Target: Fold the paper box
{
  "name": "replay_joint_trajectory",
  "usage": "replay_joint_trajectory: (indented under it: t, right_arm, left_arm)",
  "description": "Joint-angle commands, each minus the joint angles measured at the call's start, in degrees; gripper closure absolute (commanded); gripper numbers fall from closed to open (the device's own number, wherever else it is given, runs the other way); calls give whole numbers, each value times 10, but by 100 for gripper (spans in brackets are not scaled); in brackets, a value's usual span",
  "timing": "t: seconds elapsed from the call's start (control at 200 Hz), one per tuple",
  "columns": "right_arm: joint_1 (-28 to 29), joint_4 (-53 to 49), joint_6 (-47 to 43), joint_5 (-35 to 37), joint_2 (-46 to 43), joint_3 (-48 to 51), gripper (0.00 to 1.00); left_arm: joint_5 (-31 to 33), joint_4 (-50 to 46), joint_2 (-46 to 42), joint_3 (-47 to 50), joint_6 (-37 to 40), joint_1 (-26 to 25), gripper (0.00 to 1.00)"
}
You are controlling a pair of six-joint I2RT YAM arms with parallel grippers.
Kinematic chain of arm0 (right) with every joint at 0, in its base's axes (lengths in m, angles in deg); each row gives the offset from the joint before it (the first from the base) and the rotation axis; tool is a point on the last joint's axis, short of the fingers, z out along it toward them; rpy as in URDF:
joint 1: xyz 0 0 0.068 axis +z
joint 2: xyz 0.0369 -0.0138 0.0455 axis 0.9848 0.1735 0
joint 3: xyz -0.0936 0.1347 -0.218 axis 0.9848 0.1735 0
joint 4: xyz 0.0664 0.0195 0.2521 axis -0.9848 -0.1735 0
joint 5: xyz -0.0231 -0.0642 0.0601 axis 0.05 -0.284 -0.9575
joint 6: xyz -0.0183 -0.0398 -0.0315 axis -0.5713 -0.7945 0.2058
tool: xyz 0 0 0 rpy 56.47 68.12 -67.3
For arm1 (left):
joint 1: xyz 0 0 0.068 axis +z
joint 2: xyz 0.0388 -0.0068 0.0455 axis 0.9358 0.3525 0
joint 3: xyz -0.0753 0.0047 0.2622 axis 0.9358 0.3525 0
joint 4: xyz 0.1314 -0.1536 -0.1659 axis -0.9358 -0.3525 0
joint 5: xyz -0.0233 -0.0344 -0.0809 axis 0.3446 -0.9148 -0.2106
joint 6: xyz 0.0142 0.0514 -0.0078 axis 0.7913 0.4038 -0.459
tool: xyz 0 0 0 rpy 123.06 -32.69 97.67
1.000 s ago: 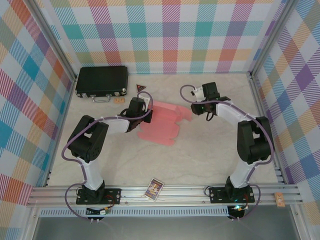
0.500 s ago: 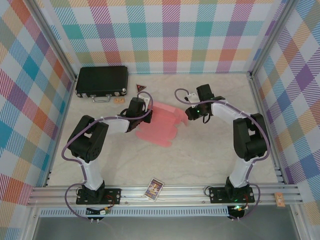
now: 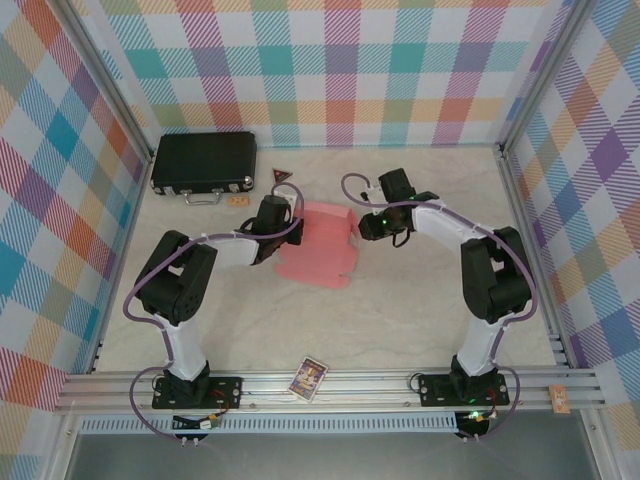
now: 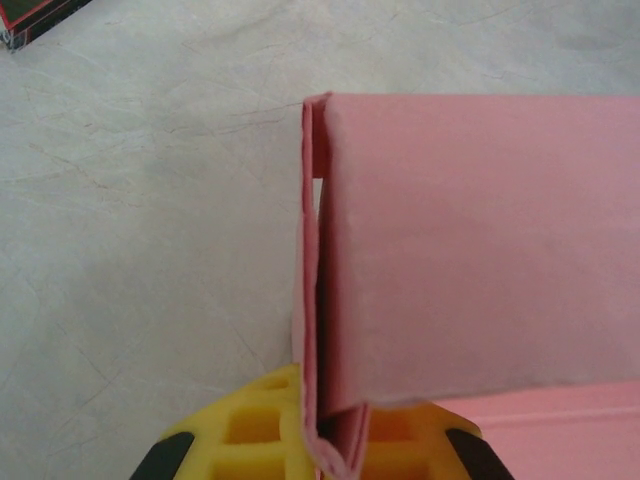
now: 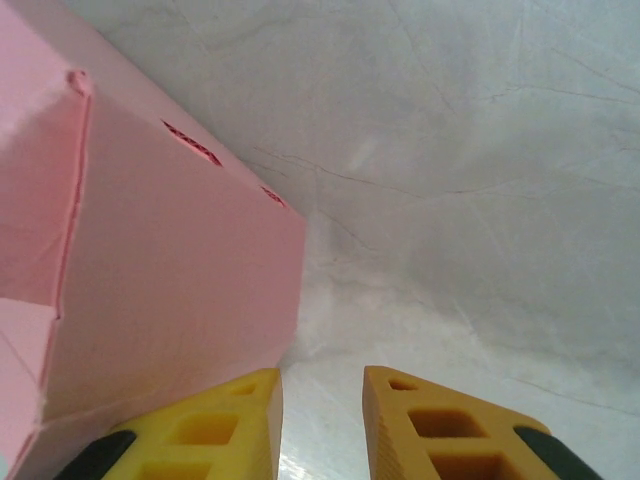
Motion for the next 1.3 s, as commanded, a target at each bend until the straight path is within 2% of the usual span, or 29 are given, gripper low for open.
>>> replay_joint_trajectory:
  t: [0.0,0.345,0.61,0.755,0.84,1.025,1.295]
  right_arm:
    - [11,38,68,0,3,14,72]
    - [19,104,78,-43,1,46,72]
    - [21,108,18,-120,-8,59,72]
    - [23,139,-10,-116,-13,70,70]
    - [23,152,-23,-107,-9,70,63]
    - [25,192,-52,-106,-1,76,58]
    - [33,227,-58,-52,19,70,53]
  left_arm:
    - [-5,13,-14,15,-23,-2,100]
    - [-6,6,-19,19,-32,-4,100]
    - [0,3,-19,22,-32,-4,100]
    - [-1,4,-18,21,-29,-5,100]
    - [-3,4,-17,22,-28,-5,100]
    - [-12,3,-16,22,-25,-5,100]
    - [-26,0,-18,22,-15,-5,100]
